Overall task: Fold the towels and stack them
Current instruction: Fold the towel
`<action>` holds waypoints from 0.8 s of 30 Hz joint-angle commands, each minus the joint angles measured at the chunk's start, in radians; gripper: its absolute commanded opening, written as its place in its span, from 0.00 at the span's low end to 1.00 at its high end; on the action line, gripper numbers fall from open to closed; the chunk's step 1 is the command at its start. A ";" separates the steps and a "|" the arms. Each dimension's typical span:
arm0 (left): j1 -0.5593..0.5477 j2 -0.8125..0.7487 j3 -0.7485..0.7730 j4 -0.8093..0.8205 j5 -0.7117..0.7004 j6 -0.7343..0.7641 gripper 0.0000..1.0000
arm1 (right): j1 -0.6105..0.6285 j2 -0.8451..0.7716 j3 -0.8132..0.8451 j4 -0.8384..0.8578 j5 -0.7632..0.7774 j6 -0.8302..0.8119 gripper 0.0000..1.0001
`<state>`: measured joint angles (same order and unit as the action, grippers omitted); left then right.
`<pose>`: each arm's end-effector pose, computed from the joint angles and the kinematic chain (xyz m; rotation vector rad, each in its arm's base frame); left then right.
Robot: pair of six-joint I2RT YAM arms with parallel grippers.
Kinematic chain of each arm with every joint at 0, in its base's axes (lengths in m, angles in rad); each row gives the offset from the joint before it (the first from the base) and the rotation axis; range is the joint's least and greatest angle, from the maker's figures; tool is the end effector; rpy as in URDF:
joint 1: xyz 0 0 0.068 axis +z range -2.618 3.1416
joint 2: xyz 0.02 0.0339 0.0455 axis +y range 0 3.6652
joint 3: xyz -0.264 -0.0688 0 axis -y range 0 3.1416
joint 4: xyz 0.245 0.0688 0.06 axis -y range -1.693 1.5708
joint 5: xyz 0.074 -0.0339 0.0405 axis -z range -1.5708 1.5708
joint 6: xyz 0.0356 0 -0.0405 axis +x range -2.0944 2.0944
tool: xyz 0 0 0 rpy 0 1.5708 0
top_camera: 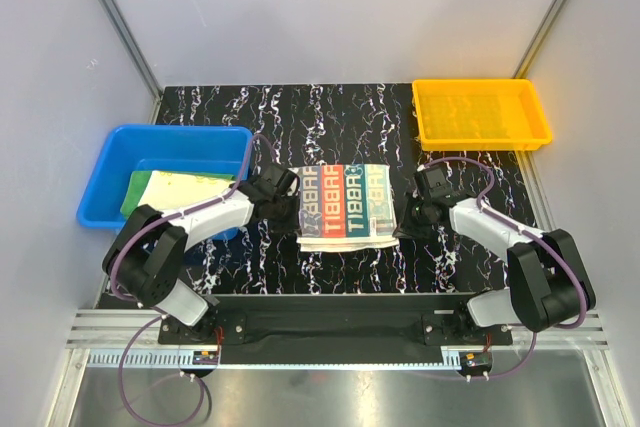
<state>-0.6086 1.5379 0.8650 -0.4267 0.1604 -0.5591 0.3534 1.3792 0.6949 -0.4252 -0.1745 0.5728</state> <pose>0.2346 -0.1704 0.1743 0.1225 2.7806 -0.5548 0.2287 0.0910 0.1666 0.2460 2.7514 0.5059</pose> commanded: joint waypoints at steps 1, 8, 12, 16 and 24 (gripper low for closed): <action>0.000 -0.021 0.023 -0.009 -0.002 -0.001 0.00 | 0.010 -0.019 0.025 -0.003 0.009 -0.011 0.02; -0.002 0.004 -0.021 0.051 0.048 -0.015 0.00 | 0.010 0.018 0.002 0.043 -0.011 -0.008 0.15; 0.000 0.005 -0.021 0.055 0.054 -0.015 0.00 | 0.012 0.030 -0.005 0.054 -0.008 -0.005 0.15; -0.002 0.007 -0.018 0.057 0.059 -0.016 0.00 | 0.018 0.040 -0.006 0.057 0.001 -0.004 0.15; 0.000 0.005 -0.026 0.060 0.059 -0.018 0.00 | 0.025 0.052 -0.012 0.057 0.020 -0.005 0.17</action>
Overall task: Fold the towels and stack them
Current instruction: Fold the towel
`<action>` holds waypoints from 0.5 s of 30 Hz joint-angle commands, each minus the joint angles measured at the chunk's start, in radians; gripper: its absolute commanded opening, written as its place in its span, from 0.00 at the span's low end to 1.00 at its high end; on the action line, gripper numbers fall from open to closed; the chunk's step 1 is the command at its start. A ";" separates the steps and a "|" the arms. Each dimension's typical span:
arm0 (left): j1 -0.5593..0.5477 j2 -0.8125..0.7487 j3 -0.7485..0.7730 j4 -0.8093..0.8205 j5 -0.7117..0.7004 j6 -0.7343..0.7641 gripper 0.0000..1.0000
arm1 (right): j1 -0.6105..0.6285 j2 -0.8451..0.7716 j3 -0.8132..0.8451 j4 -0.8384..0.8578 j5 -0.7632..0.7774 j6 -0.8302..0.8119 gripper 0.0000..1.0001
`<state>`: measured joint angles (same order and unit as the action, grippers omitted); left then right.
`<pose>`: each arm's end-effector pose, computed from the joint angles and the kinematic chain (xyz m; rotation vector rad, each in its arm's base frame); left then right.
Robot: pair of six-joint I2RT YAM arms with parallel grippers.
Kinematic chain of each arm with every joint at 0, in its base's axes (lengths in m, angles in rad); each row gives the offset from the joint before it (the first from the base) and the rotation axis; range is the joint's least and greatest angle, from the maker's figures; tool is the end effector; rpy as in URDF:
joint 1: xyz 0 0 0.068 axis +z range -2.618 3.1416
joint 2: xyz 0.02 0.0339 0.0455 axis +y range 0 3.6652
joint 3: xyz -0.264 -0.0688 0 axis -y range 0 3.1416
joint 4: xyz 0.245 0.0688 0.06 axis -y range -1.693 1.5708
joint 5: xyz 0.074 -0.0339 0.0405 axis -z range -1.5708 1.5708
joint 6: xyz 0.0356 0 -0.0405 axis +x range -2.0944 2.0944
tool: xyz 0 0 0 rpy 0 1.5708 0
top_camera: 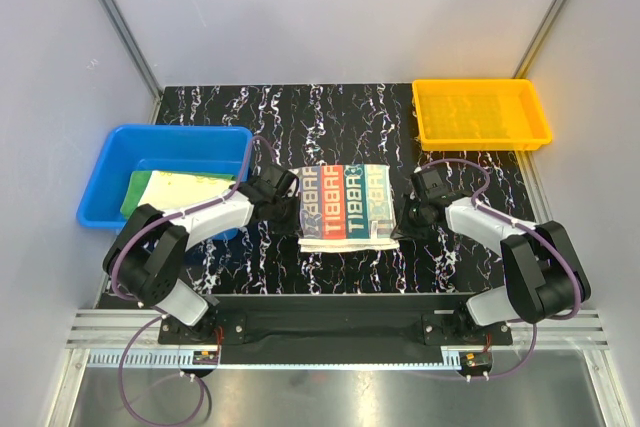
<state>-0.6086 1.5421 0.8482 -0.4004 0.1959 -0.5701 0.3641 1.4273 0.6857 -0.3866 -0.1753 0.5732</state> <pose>0.2332 -0.1710 0.1700 0.1203 2.7884 -0.6046 0.2315 0.0949 0.1550 0.2356 2.7726 0.5008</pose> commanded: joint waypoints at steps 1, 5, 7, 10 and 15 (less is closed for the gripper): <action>-0.002 0.001 -0.011 0.035 0.023 -0.008 0.00 | 0.015 0.001 -0.002 0.012 0.028 -0.007 0.17; 0.000 0.001 -0.011 0.034 0.017 -0.007 0.00 | 0.015 -0.016 0.011 -0.008 0.051 -0.012 0.18; 0.000 0.001 -0.012 0.035 0.017 -0.007 0.00 | 0.013 -0.030 0.018 -0.021 0.069 -0.019 0.18; -0.002 0.003 -0.014 0.035 0.019 -0.008 0.00 | 0.015 -0.039 0.021 -0.026 0.082 -0.021 0.19; -0.002 0.006 -0.012 0.041 0.023 -0.010 0.00 | 0.016 -0.019 0.015 -0.011 0.068 -0.022 0.19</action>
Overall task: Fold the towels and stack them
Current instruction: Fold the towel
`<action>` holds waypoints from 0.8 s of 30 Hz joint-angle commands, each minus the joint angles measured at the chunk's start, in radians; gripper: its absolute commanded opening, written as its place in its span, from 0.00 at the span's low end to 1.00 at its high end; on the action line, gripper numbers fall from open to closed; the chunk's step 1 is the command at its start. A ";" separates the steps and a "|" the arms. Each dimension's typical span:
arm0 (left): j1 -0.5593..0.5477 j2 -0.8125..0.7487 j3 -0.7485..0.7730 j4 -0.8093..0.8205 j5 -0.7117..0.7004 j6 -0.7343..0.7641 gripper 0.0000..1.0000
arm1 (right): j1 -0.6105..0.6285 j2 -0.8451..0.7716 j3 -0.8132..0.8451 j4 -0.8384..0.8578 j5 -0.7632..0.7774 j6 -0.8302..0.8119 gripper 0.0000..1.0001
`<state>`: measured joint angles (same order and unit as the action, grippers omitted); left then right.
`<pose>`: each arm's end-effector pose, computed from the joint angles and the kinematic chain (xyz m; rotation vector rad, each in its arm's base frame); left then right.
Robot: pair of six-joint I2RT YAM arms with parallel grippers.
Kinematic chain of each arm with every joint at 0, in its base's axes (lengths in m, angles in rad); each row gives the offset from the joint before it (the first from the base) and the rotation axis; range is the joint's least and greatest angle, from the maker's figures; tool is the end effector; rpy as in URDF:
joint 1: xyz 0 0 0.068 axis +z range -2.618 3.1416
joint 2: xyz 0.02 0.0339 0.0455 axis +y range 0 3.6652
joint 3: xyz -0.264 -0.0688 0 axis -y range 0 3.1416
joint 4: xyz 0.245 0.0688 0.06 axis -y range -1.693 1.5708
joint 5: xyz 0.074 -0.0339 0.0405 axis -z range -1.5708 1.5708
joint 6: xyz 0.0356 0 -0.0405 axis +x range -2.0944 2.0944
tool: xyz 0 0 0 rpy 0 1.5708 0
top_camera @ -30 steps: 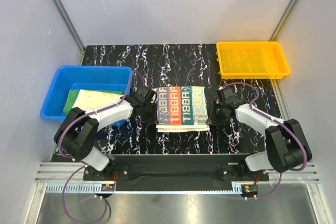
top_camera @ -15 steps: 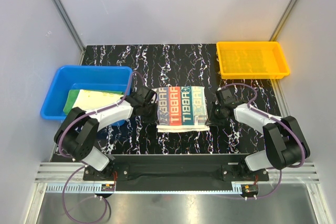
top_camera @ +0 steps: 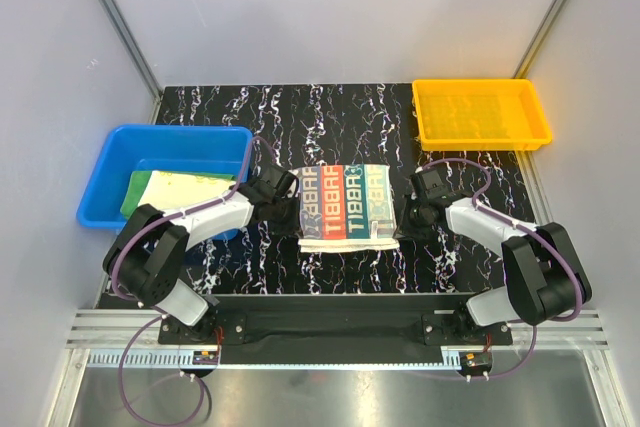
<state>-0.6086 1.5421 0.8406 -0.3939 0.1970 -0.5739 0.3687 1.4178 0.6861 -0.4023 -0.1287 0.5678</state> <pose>0.2324 -0.1705 0.1683 0.1153 2.7907 -0.6062 0.2300 0.0938 0.1563 0.2364 2.7665 0.4377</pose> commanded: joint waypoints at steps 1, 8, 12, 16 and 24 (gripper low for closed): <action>-0.002 0.006 -0.005 0.035 0.022 -0.006 0.00 | 0.012 -0.007 0.012 0.016 0.012 -0.017 0.19; -0.002 0.016 -0.008 0.041 0.024 -0.006 0.00 | 0.022 0.009 -0.002 0.040 -0.003 -0.009 0.18; -0.002 0.016 -0.009 0.044 0.025 -0.007 0.00 | 0.029 0.018 -0.002 0.046 -0.002 -0.008 0.18; 0.000 0.016 -0.008 0.043 0.025 -0.009 0.00 | 0.030 0.030 0.004 0.037 0.004 -0.011 0.17; 0.000 0.006 0.026 0.003 0.012 -0.006 0.00 | 0.033 -0.016 0.088 -0.038 0.041 -0.039 0.00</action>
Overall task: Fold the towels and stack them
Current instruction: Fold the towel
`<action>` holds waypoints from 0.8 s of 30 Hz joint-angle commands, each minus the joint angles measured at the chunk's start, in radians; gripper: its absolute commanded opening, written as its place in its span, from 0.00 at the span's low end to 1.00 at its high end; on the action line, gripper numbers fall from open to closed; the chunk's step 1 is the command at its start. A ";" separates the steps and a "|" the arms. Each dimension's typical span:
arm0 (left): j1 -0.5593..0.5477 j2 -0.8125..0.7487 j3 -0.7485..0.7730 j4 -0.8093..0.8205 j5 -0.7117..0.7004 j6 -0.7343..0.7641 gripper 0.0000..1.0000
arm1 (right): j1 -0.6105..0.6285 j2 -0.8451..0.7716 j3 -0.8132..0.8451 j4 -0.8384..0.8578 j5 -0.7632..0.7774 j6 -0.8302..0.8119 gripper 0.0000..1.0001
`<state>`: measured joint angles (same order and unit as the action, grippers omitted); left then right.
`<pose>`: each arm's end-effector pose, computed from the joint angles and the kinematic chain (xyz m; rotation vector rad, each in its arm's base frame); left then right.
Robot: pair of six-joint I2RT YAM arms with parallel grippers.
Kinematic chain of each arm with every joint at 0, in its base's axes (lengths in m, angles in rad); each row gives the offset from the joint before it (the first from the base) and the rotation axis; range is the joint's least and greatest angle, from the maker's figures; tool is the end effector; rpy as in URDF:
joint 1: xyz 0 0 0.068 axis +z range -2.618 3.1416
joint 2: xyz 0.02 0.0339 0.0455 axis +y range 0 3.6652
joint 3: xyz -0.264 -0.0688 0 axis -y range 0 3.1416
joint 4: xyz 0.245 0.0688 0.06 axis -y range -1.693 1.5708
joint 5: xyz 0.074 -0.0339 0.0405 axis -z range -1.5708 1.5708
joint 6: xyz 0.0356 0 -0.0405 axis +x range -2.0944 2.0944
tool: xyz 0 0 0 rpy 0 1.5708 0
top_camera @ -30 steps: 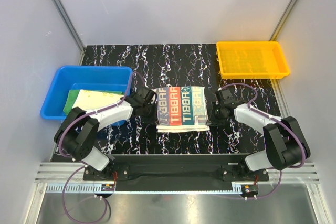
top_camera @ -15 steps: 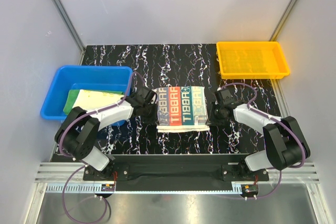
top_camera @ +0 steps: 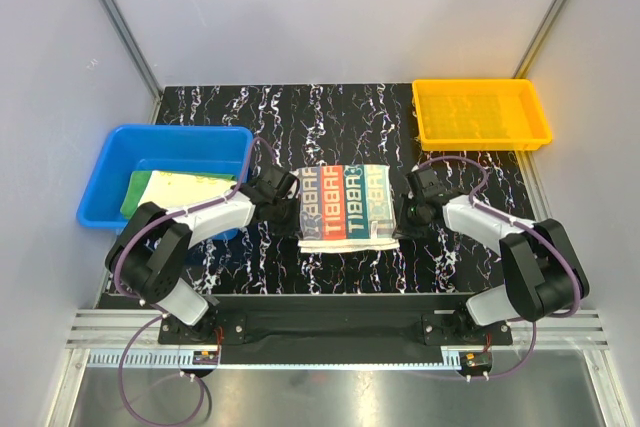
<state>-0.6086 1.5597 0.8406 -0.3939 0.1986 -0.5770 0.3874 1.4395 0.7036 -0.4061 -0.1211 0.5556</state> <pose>0.2331 -0.1710 0.1636 0.1096 2.8091 -0.5981 0.2324 0.0995 0.1558 0.1972 2.7761 0.4255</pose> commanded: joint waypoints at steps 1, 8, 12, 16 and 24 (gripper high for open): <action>-0.002 -0.015 0.041 -0.006 0.007 -0.001 0.00 | 0.015 -0.040 0.088 -0.062 0.035 -0.031 0.00; -0.002 -0.041 0.069 -0.045 -0.001 -0.004 0.00 | 0.015 -0.044 0.112 -0.076 0.025 -0.031 0.00; -0.002 -0.047 0.084 -0.065 -0.014 -0.001 0.00 | 0.014 -0.037 0.119 -0.076 0.012 -0.037 0.02; -0.002 -0.041 0.072 -0.053 -0.004 -0.001 0.00 | 0.013 -0.019 0.108 -0.063 -0.009 -0.037 0.01; 0.000 -0.036 0.156 -0.121 -0.037 0.009 0.00 | 0.015 -0.033 0.164 -0.095 0.004 -0.088 0.00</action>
<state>-0.6086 1.5509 0.8978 -0.4820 0.1936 -0.5766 0.3912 1.4254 0.7982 -0.4782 -0.1238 0.5095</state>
